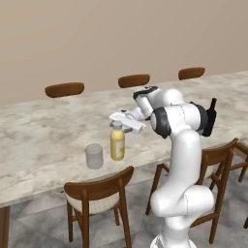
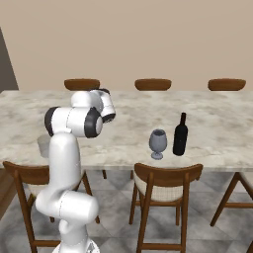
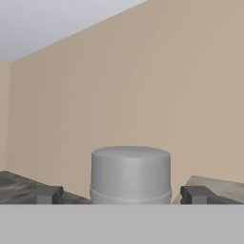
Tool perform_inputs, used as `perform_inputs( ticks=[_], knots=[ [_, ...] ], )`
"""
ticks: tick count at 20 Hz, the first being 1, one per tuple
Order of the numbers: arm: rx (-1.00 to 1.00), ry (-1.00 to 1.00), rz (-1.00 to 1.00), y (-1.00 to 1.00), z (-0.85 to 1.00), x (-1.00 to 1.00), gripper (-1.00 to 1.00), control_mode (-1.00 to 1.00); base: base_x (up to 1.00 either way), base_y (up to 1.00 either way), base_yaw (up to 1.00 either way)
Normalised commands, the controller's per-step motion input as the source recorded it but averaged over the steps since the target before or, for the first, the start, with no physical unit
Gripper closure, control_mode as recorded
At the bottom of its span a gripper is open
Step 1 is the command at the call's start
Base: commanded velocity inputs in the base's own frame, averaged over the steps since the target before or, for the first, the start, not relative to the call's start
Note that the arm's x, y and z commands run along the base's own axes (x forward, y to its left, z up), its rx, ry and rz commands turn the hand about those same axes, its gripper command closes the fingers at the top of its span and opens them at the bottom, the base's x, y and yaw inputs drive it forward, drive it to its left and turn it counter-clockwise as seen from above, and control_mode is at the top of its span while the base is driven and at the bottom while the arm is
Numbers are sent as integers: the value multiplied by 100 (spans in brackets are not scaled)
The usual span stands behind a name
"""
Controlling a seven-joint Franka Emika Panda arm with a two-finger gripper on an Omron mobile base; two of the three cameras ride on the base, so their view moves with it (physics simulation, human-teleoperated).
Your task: There is a wine glass and glass cup on the dining counter. Place the wine bottle next to the wine glass and the juice bottle next to the glass cup.
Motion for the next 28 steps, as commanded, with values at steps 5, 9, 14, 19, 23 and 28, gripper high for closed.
perform_inputs(
  ticks=[5, 9, 14, 19, 23, 28],
  knots=[
    [0, 0, 0, -13, 7, 0, -100, -100, 0, 0, 0],
    [-4, 0, 0, -14, 5, 0, -100, -100, 0, 0, 0],
    [-3, 0, 0, -18, 2, 0, -100, -100, 0, 0, 0],
    [-3, 0, 0, -17, 0, 5, -100, -100, 0, 0, 0],
    [-2, 0, 0, -13, 0, 11, -100, -100, 0, 0, 0],
    [-1, 0, 0, -13, 0, 18, -100, -100, 0, 0, 0]
  ],
)
